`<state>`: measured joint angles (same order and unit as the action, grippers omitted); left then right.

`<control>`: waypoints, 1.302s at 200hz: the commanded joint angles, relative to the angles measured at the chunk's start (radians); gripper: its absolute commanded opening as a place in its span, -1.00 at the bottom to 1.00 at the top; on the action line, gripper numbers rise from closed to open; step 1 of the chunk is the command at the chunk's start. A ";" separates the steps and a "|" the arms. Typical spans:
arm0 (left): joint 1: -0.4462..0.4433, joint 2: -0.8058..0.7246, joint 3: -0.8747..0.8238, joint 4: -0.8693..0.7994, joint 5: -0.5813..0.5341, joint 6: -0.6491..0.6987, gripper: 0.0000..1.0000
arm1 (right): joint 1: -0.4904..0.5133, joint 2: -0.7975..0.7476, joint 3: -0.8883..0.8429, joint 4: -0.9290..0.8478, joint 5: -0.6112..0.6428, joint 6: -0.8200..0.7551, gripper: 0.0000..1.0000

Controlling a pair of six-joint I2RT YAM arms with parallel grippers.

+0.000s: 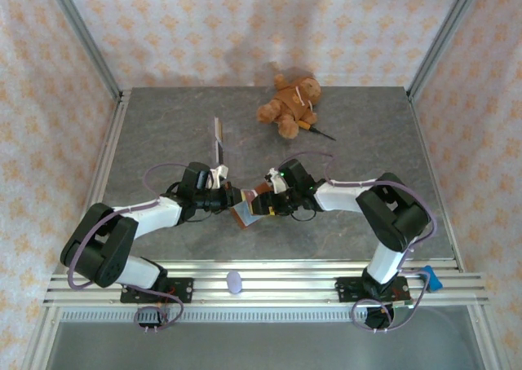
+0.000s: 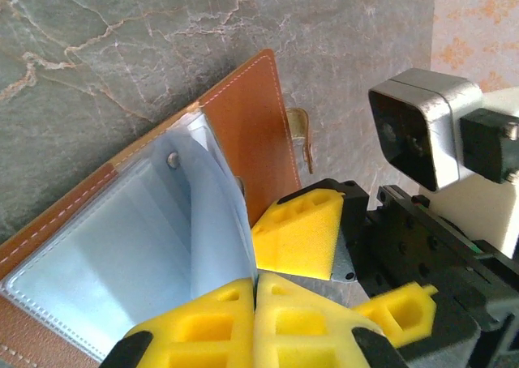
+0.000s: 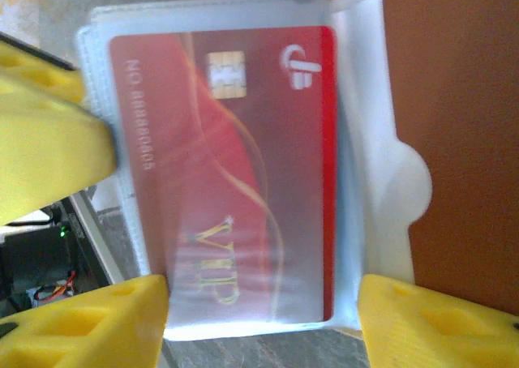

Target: Put the credit cards into the card holder

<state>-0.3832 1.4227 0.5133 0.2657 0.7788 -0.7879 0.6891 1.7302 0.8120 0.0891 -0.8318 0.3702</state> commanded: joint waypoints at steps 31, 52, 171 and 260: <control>0.010 0.012 0.008 0.030 0.023 0.009 -0.99 | 0.004 0.010 0.022 -0.099 0.041 -0.037 0.49; 0.010 0.013 0.007 0.030 0.022 0.010 -0.99 | 0.004 0.014 0.031 -0.108 0.051 -0.041 0.43; 0.032 0.005 0.013 -0.063 -0.038 0.068 -1.00 | 0.003 -0.044 0.014 -0.106 0.101 -0.003 0.39; 0.044 0.022 -0.007 0.050 0.005 -0.007 -0.56 | 0.001 -0.034 0.021 -0.113 0.115 0.002 0.25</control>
<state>-0.3504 1.4380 0.5133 0.2436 0.7612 -0.7666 0.6933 1.6894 0.8333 -0.0227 -0.7288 0.3668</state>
